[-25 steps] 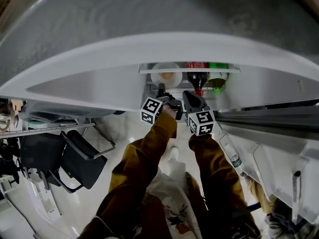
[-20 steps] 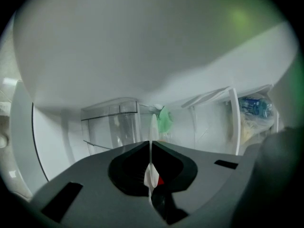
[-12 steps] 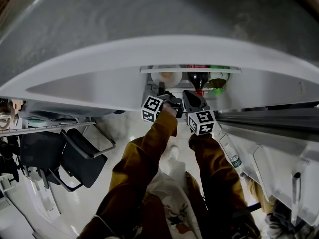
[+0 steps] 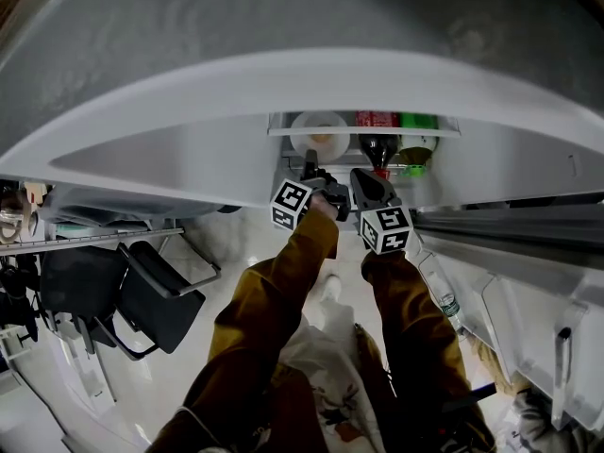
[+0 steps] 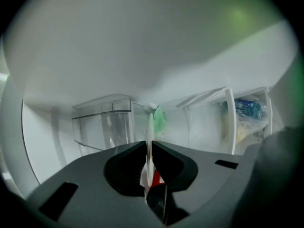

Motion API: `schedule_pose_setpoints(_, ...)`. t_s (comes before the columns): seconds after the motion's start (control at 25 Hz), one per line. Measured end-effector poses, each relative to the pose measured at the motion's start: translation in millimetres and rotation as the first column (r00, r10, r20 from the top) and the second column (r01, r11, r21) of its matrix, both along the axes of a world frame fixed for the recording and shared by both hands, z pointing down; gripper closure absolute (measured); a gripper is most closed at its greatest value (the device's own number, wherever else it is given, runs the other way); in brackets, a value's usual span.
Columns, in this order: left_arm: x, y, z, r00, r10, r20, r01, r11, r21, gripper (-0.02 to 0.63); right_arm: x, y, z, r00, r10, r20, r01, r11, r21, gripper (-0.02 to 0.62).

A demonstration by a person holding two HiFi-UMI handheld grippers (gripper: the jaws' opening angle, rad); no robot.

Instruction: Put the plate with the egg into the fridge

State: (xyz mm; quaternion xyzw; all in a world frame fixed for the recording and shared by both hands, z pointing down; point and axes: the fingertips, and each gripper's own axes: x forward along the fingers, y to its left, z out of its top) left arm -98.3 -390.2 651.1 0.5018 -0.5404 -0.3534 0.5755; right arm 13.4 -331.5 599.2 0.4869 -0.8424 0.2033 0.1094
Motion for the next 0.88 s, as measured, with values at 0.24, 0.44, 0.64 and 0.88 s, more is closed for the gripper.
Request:
schedule_pose_setpoints(0.24,2.0,3.0,0.3,1.000,0.024,0.007,-0.024,1.000,0.003,0.573,-2.1,-0.5,-0.2,1.000,-0.009,0.005,0.009,1.000,0.000,0.589)
schedule_pose_setpoints(0.44,3.1,2.6,-4.4,0.999,0.034,0.005,-0.034,0.999,0.020,0.522,-3.4,-0.4,-1.2,1.000,-0.015,0.010,0.015,1.000,-0.001,0.589)
schedule_pose_setpoints(0.64,4.0,3.9,-7.9,0.999,0.043,-0.004,-0.043,0.998,0.049,0.479,-5.5,0.1,-2.3,1.000,-0.026,0.012,0.026,1.000,0.003,0.589)
schedule_pose_setpoints(0.88,4.8,9.0,-5.8,0.998,0.069,0.005,-0.069,0.996,0.059,0.470,-2.9,1.4,-1.6,0.999,-0.028,0.015,0.028,1.000,0.001,0.589)
